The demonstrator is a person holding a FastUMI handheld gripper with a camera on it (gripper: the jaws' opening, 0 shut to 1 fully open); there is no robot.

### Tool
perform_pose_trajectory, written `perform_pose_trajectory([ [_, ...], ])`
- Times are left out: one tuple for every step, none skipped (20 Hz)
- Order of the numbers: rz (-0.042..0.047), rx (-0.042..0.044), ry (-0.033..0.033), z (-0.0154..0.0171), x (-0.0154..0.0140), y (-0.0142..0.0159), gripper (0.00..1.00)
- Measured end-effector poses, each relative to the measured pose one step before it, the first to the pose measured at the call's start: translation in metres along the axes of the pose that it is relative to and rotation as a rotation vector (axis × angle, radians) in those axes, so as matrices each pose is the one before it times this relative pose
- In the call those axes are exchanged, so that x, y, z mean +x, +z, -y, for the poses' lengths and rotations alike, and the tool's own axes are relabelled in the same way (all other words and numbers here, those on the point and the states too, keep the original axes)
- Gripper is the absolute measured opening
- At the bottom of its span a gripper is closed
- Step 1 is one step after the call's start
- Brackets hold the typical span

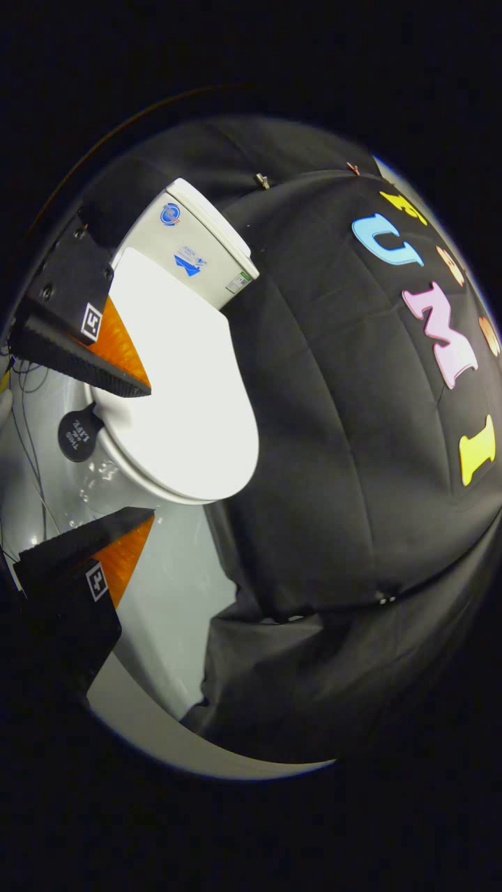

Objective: Open the toilet lid.

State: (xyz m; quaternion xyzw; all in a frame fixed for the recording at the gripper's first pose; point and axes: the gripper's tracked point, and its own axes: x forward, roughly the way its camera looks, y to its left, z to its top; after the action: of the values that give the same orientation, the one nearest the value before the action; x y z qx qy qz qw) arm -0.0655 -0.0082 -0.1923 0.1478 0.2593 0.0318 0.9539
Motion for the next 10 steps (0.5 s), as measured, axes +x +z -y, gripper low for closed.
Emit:
perform_pose_trajectory([
  [-0.0139,0.03258,-0.00129,0.00269,0.00025,-0.00634,0.98],
  [-0.01811,0.03197,-0.00664,0.00312,0.0006,-0.00585,0.98],
  [-0.01669,0.03737,-0.00282,0.00177,0.00108,-0.00377,0.97],
  [-0.0191,0.03813,0.00216,0.00133,0.00012,-0.00513,0.97],
  [-0.01895,0.03643,0.00355,0.0018,-0.00003,-0.00652,0.97],
  [-0.01848,0.03233,-0.00108,0.00452,0.00026,-0.00626,0.97],
  [-0.01843,0.03787,-0.00103,0.0033,-0.00087,-0.00434,0.9],
  [-0.02267,0.05076,0.02085,-0.00116,0.00126,-0.00403,0.81],
  [-0.04399,0.06448,0.02236,-0.00425,0.00049,-0.00843,0.75],
  [-0.02857,0.06203,0.0229,-0.00105,-0.00138,-0.00666,0.75],
])
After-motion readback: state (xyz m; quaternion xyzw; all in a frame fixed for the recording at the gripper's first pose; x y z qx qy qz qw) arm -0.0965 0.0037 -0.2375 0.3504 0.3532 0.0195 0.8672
